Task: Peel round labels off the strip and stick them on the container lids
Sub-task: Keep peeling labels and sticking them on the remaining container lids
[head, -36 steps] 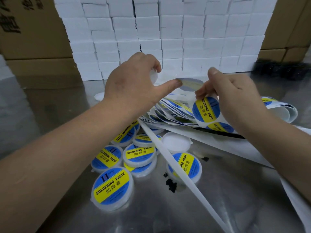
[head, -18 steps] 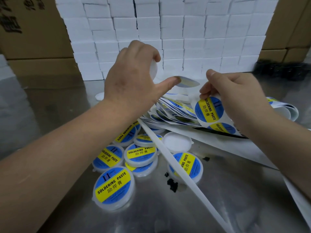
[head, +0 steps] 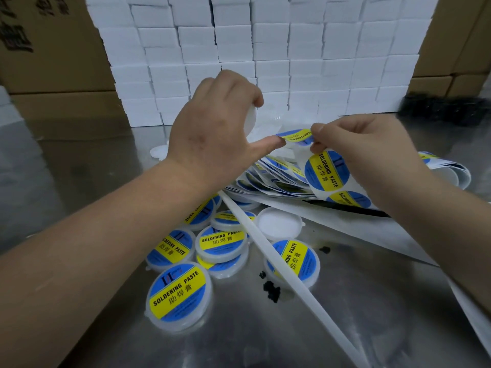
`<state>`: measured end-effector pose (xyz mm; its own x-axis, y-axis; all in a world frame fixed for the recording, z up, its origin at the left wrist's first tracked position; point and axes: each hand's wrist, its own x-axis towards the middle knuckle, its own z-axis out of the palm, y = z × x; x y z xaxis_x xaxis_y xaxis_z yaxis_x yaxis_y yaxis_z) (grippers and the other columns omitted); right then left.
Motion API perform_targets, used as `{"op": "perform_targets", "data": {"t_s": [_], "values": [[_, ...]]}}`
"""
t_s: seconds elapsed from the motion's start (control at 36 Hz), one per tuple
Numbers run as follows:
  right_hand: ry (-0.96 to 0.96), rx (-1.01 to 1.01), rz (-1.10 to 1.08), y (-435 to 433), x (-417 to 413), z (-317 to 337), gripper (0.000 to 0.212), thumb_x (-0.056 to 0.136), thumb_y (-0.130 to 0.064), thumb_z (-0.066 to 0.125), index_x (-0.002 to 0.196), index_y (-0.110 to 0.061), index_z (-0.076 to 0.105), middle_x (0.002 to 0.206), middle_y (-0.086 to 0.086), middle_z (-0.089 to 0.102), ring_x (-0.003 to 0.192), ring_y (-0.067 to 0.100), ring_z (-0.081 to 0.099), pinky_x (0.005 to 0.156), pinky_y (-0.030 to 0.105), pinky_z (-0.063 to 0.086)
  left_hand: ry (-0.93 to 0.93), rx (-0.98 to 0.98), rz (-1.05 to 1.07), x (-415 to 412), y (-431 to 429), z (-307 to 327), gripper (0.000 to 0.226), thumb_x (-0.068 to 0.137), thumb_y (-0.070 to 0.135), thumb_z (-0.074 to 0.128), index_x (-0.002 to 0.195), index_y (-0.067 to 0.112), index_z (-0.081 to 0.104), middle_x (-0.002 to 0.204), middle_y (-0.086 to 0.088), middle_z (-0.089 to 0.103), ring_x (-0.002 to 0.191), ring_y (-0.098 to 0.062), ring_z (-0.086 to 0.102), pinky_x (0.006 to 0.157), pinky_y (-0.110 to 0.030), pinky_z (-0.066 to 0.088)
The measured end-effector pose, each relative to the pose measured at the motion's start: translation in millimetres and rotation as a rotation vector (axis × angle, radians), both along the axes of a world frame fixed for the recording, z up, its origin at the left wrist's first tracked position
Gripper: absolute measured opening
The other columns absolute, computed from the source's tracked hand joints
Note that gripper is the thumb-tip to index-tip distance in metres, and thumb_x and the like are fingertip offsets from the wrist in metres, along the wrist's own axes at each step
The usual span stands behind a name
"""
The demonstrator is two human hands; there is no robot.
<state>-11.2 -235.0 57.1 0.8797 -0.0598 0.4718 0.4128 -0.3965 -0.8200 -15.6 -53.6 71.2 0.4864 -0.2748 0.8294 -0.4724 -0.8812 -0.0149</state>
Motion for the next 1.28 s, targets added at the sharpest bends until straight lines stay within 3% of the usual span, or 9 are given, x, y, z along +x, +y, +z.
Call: {"op": "perform_targets", "data": {"t_s": [0.28, 0.44, 0.53, 0.58, 0.61, 0.69, 0.83, 1.03, 1.28], "values": [[0.013, -0.103, -0.026, 0.6, 2.3, -1.2, 0.021, 0.080, -0.027, 0.064, 0.060, -0.023, 0.066, 0.070, -0.002, 0.068, 0.063, 0.012, 0.064, 0.061, 0.027, 0.052, 0.033, 0.037, 0.028, 4.7, -0.8, -1.8, 0.052, 0.070, 0.036, 0.076, 0.103, 0.000, 0.058, 0.103, -0.018, 0.056, 0.091, -0.036, 0.052, 0.073, -0.027, 0.029], [-0.029, -0.125, -0.065, -1.4, 4.5, -1.6, 0.021, 0.083, -0.025, 0.059, 0.062, -0.020, 0.064, 0.075, 0.003, 0.067, 0.061, 0.013, 0.061, 0.052, 0.019, 0.050, 0.041, 0.012, 0.041, 11.2, 1.7, -1.8, 0.032, 0.082, 0.011, 0.061, 0.111, 0.001, 0.054, 0.115, -0.018, 0.051, 0.099, -0.035, 0.048, 0.072, -0.021, 0.024], [-0.036, -0.078, -0.077, -3.5, 5.0, 0.8, 0.022, 0.084, -0.024, 0.058, 0.063, -0.021, 0.064, 0.078, 0.005, 0.068, 0.067, 0.017, 0.064, 0.062, 0.028, 0.054, 0.099, -0.163, 0.010, 19.1, 8.7, -1.8, 0.026, 0.089, 0.013, 0.051, 0.115, 0.009, 0.054, 0.120, -0.009, 0.047, 0.098, -0.014, 0.046, 0.073, -0.009, 0.024], [-0.035, -0.061, -0.050, -3.1, 4.2, 1.4, 0.023, 0.084, -0.025, 0.059, 0.062, -0.023, 0.065, 0.078, 0.003, 0.069, 0.069, 0.018, 0.065, 0.063, 0.029, 0.055, 0.210, -0.373, -0.078, 19.4, 5.9, 0.9, 0.022, 0.093, 0.019, 0.047, 0.113, 0.018, 0.057, 0.114, 0.006, 0.046, 0.085, 0.006, 0.041, 0.071, 0.002, 0.026], [-0.031, -0.064, -0.027, -2.3, 3.4, 1.1, 0.023, 0.084, -0.025, 0.060, 0.061, -0.023, 0.065, 0.079, 0.001, 0.069, 0.069, 0.018, 0.065, 0.063, 0.029, 0.055, 0.279, -0.502, -0.146, 18.8, 2.7, 2.6, 0.020, 0.095, 0.022, 0.047, 0.110, 0.024, 0.059, 0.109, 0.012, 0.048, 0.080, 0.008, 0.044, 0.072, 0.004, 0.030], [0.002, -0.075, 0.070, 0.5, 0.2, 0.7, 0.021, 0.083, -0.025, 0.062, 0.061, -0.024, 0.065, 0.078, -0.001, 0.069, 0.066, 0.017, 0.064, 0.068, 0.033, 0.054, 0.546, -0.897, -0.392, 14.9, -5.6, 6.8, 0.020, 0.097, 0.025, 0.045, 0.095, 0.038, 0.060, 0.097, 0.020, 0.056, 0.075, 0.004, 0.061, 0.069, -0.019, 0.054], [0.027, -0.065, 0.211, 4.0, -4.5, -0.4, 0.018, 0.082, -0.021, 0.065, 0.064, -0.025, 0.065, 0.065, -0.008, 0.069, 0.062, 0.004, 0.061, 0.068, 0.027, 0.052, 0.810, -1.095, -0.591, 11.1, -8.3, 9.1, 0.023, 0.099, 0.022, 0.041, 0.096, 0.034, 0.061, 0.100, -0.001, 0.065, 0.087, -0.014, 0.067, 0.067, -0.036, 0.059], [0.021, -0.094, 0.286, 4.4, -8.1, -0.1, 0.019, 0.081, -0.022, 0.064, 0.064, -0.028, 0.065, 0.061, -0.014, 0.067, 0.061, 0.002, 0.059, 0.064, 0.023, 0.052, 0.977, -1.045, -0.802, 7.1, -7.9, 6.3, 0.027, 0.099, 0.015, 0.036, 0.095, 0.026, 0.061, 0.082, -0.001, 0.072, 0.077, -0.016, 0.069, 0.065, -0.036, 0.058], [0.023, -0.002, 0.317, 5.1, -9.9, 2.0, 0.018, 0.082, -0.018, 0.063, 0.066, -0.026, 0.065, 0.056, -0.013, 0.065, 0.055, -0.002, 0.059, 0.060, 0.017, 0.052, 1.042, -1.058, -0.853, 4.4, -11.3, 2.1, 0.033, 0.096, 0.012, 0.027, 0.092, 0.017, 0.059, 0.103, -0.019, 0.062, 0.077, -0.025, 0.067, 0.065, -0.037, 0.058]]}}
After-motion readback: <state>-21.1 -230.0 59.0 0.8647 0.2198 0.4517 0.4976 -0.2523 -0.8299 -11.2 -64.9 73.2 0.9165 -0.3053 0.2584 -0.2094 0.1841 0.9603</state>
